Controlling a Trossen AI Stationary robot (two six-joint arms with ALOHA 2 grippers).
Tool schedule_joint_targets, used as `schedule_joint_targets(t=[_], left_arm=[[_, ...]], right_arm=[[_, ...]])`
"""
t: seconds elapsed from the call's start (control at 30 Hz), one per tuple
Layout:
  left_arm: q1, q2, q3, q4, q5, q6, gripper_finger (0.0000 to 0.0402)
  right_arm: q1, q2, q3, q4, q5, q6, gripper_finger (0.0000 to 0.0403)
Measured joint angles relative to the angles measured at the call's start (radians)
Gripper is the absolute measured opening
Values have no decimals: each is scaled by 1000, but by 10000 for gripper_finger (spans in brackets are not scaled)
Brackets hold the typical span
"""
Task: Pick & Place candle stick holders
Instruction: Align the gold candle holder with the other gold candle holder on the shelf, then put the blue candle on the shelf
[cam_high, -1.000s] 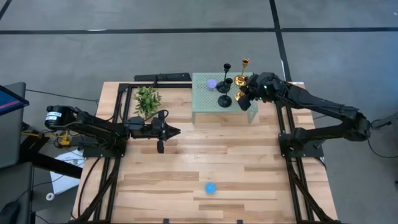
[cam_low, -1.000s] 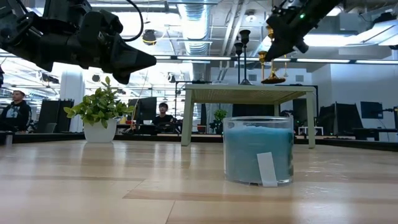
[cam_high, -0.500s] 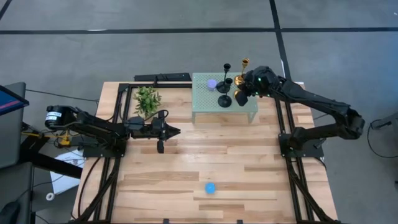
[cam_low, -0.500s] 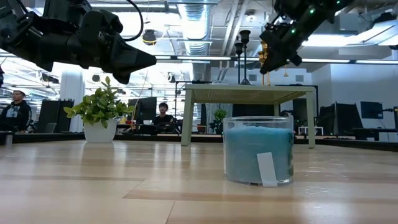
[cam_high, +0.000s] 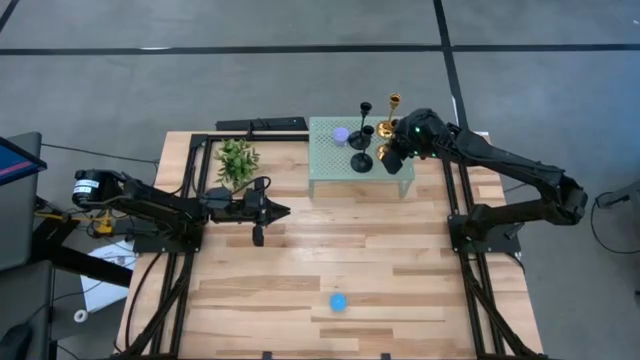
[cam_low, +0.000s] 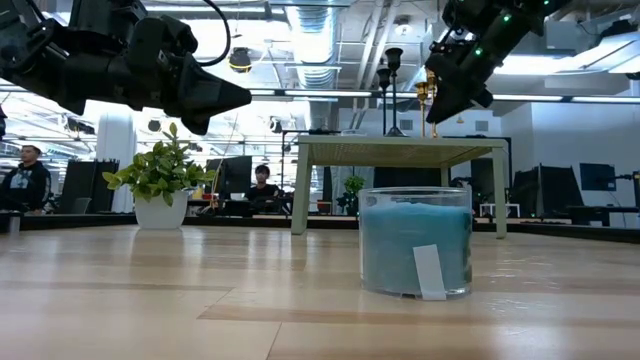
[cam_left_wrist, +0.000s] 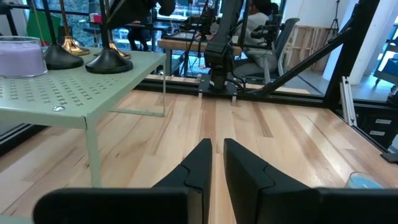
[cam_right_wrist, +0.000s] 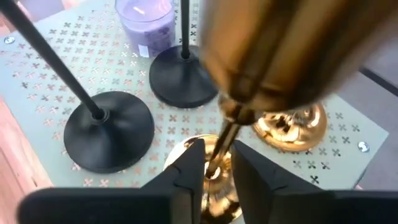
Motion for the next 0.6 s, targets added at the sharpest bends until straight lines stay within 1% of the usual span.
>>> schedule_joint_targets(t=[0.17,0.23,0.3,0.43,0.53,0.6], left_arm=[[0,0,0,0,0,0,42],[0,0,0,0,0,0,42],[0,0,0,0,0,0,42],[0,0,0,0,0,0,42],[0,0,0,0,0,0,42],[0,0,0,0,0,0,42]], right_arm=[[0,0,1,-15,0,0,99],[0,0,18,-59,0,-1,109],[4,0,50,-124,1,-5,118],[30,0,132,-312,2,-1,131],[70,-2,186,-441,-1,38,133],[110,-9,197,-498,-4,69,130]])
